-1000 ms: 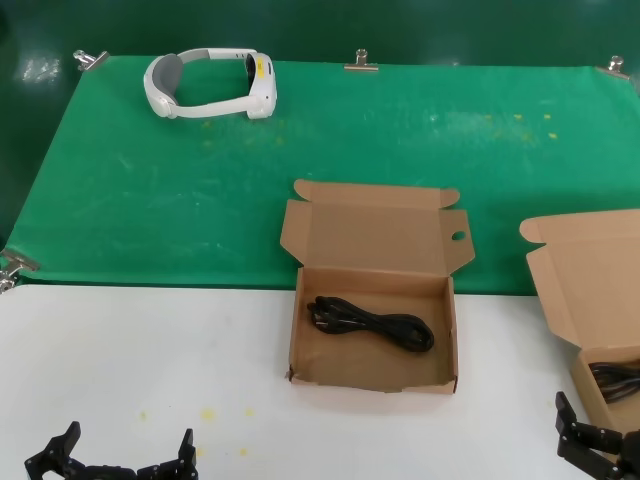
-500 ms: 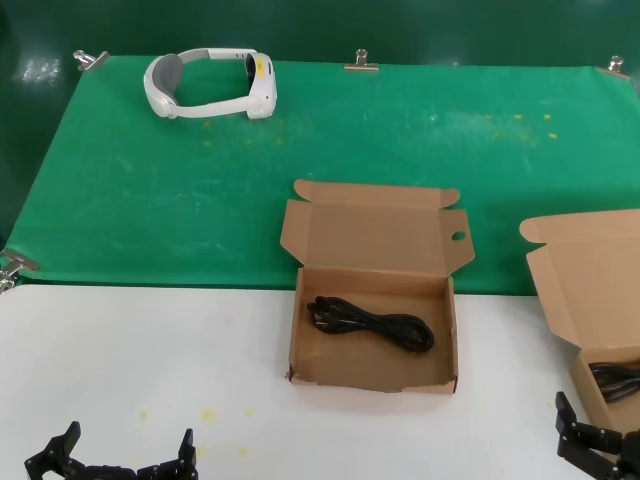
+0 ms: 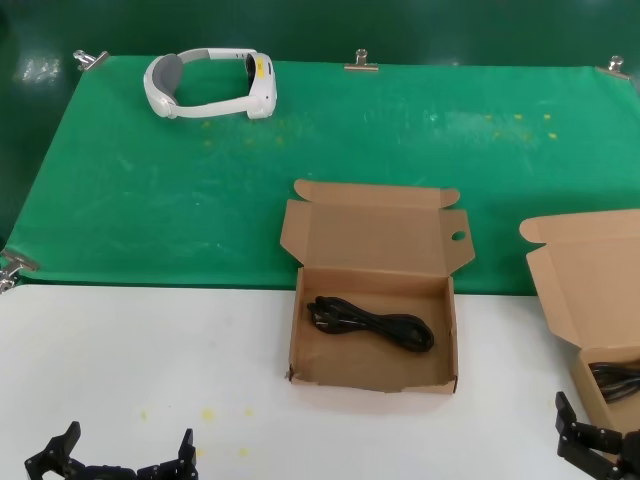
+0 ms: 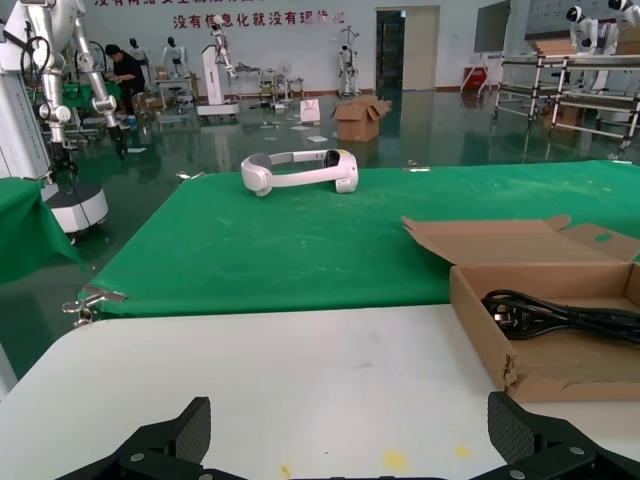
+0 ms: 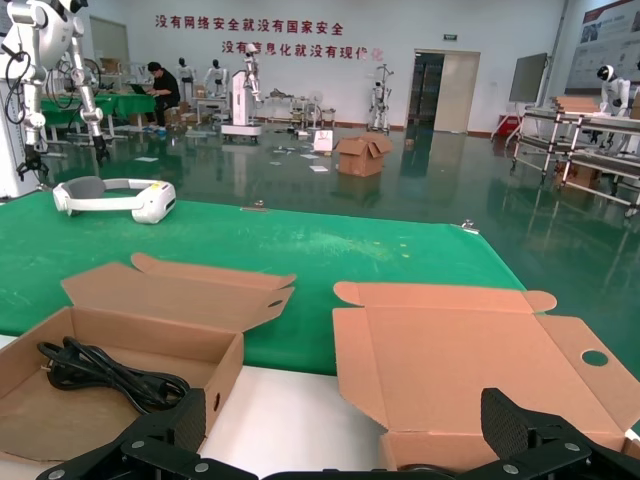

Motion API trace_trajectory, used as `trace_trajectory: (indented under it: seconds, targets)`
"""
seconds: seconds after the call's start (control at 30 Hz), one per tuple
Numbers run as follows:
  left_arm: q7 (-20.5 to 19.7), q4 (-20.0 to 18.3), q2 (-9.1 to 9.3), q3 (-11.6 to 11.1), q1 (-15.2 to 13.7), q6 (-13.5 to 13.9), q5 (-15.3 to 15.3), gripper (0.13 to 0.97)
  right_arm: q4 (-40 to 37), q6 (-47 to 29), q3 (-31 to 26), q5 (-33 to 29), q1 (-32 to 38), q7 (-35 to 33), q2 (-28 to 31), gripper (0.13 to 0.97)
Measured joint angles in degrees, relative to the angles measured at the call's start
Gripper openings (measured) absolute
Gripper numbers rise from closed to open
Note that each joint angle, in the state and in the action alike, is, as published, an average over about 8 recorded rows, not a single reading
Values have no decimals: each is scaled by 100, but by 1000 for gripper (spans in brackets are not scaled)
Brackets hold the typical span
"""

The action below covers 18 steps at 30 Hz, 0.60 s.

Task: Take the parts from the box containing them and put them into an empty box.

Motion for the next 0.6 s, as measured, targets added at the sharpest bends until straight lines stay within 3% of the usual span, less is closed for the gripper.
trace_trajectory:
  seconds: [0.6]
  targets:
    - [0, 0, 0, 0, 0, 0, 0, 966, 0, 0, 0, 0, 0, 0, 0, 966]
